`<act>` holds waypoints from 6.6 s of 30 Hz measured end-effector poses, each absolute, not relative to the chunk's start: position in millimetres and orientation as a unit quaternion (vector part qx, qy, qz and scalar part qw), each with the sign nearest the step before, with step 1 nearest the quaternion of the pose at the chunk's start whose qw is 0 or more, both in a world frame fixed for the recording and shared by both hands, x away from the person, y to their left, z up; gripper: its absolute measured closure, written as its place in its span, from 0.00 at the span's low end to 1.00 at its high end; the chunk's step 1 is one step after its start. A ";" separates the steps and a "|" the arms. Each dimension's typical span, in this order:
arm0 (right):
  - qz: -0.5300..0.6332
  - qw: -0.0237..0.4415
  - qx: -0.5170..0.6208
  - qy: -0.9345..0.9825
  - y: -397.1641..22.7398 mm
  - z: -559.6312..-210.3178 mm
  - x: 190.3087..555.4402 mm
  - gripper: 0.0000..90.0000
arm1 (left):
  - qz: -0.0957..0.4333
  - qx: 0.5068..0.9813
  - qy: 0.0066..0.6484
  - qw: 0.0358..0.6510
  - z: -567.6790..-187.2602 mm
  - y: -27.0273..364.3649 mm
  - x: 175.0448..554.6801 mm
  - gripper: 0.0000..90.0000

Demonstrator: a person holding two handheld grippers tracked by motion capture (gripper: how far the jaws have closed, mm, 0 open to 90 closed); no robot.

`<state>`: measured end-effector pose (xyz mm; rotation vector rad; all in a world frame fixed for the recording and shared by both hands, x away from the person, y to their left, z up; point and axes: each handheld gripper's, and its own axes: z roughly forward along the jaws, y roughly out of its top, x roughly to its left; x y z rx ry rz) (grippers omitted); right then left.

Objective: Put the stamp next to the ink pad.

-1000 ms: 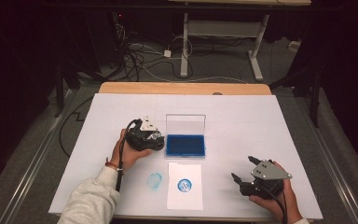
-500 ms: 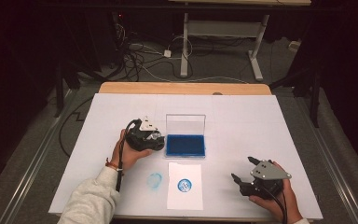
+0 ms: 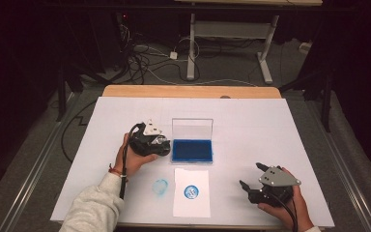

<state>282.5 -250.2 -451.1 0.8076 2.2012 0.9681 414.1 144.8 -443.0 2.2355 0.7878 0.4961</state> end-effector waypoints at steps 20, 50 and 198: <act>0.367 0.297 0.304 0.827 -249.9 -451.0 282.5 0.25 | 0.231 0.844 0.322 0.362 -435.8 143.1 409.1 0.27; 0.375 0.306 0.303 0.821 -250.0 -448.5 280.9 0.24 | 0.269 0.837 0.277 0.388 -418.9 138.6 390.1 0.18; 0.381 0.328 0.299 0.811 -246.4 -440.3 276.0 0.23 | 0.287 0.850 0.260 0.357 -467.2 222.4 278.0 0.18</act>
